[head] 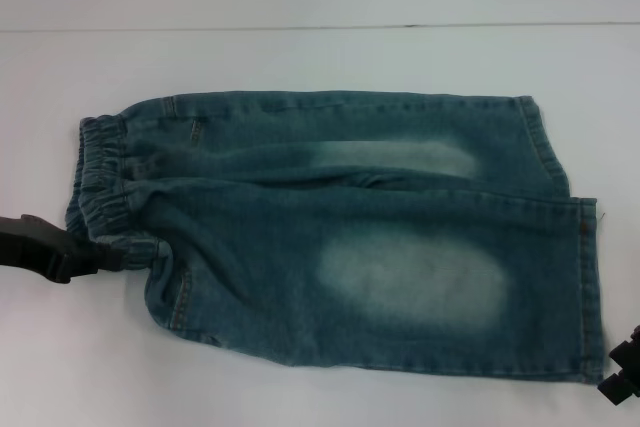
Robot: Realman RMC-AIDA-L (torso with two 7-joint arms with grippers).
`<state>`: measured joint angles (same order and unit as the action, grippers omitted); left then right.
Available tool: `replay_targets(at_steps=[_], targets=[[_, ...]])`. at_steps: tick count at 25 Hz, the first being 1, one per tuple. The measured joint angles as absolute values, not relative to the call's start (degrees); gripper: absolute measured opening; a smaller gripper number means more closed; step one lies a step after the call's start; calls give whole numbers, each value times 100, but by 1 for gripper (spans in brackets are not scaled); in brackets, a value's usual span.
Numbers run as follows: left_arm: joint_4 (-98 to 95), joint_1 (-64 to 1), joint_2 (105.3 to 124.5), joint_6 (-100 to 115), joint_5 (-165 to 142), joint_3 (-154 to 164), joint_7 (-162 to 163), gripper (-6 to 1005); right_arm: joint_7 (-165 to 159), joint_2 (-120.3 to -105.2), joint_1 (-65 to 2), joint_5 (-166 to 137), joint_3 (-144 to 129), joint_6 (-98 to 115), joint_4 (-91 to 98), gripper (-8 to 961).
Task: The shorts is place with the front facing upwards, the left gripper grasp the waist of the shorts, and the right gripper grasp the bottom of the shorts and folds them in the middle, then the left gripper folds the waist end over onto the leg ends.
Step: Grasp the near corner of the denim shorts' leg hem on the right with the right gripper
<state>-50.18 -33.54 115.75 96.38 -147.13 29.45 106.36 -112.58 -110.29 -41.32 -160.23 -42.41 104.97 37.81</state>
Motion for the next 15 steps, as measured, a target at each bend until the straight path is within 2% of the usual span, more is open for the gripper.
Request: replay_targets(at_steps=[15], targets=[[-5018,-3343,11635,9601,-14713,2953,10633,25,-11204,-11128,-4242,-15951,-4253,10408,3719,701]])
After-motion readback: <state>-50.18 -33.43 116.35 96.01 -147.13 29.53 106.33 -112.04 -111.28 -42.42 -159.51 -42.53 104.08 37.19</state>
